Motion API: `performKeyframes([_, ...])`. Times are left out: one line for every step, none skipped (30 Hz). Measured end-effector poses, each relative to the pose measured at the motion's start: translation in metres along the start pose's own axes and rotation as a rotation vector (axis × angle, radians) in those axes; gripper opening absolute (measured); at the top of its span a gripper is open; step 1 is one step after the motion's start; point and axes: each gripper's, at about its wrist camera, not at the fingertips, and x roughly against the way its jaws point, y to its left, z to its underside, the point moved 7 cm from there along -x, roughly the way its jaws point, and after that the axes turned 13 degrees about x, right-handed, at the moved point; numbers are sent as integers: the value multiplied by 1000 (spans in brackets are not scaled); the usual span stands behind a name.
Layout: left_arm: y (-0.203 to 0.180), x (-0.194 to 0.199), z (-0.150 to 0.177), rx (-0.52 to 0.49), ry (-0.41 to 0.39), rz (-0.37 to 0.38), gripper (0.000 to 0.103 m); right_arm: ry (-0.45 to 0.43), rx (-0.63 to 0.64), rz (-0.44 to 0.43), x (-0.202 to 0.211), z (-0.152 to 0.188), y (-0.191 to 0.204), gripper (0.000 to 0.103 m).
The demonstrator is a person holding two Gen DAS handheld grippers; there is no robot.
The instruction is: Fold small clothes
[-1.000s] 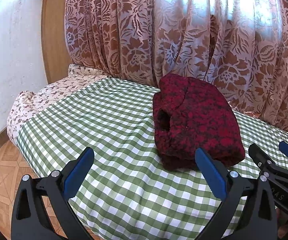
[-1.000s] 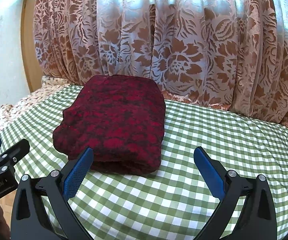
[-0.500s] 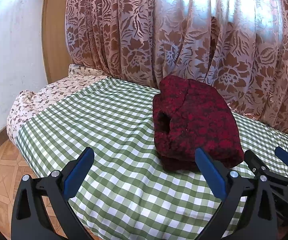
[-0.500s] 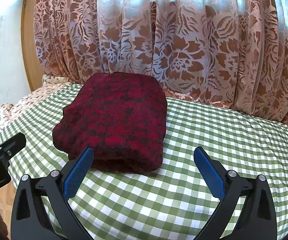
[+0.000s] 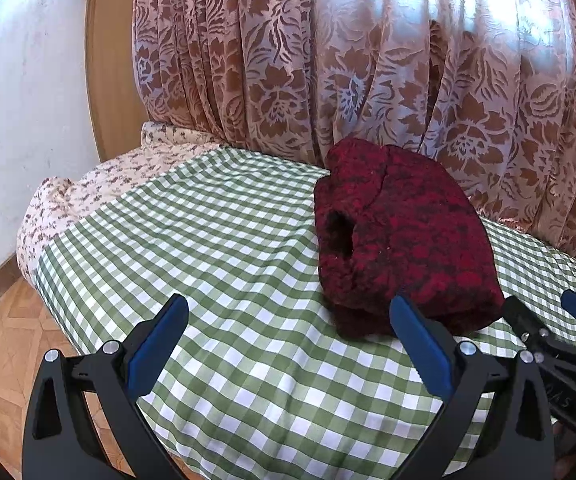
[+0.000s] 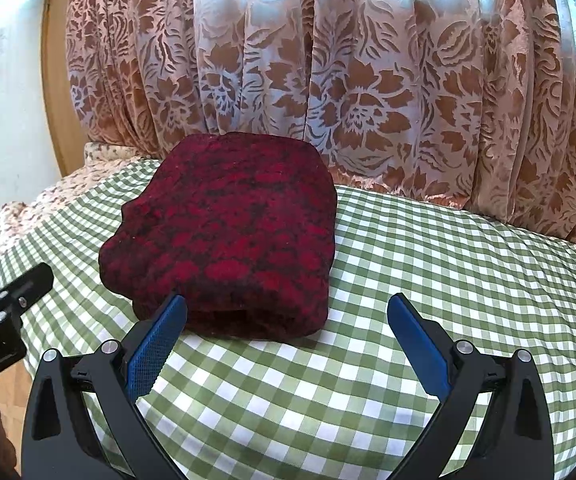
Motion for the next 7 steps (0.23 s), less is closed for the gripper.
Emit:
performKeyframes([1,-1,1,8,6,-2,101,-1,-3,0,0,0,0,99])
performKeyframes([2,-2,2,16,10,-4,101,-2,-6,2,0,0,-1,99])
performKeyframes([3,-3,3,21,11,-3,101,-2,-9,4,0,-1,-1,99])
performKeyframes([4,-3,3,30,13,0,101,-3,-11,6,0,-1,-2,99])
performKeyframes([4,-3,4,37,13,-1,101,-3,-12,8,0,-1,-3,99])
performKeyframes([5,-3,4,39,12,-2,101,-2,-12,11,0,-1,-3,99])
performKeyframes([5,-3,4,39,11,-3,101,-2,-14,14,1,-2,-3,99])
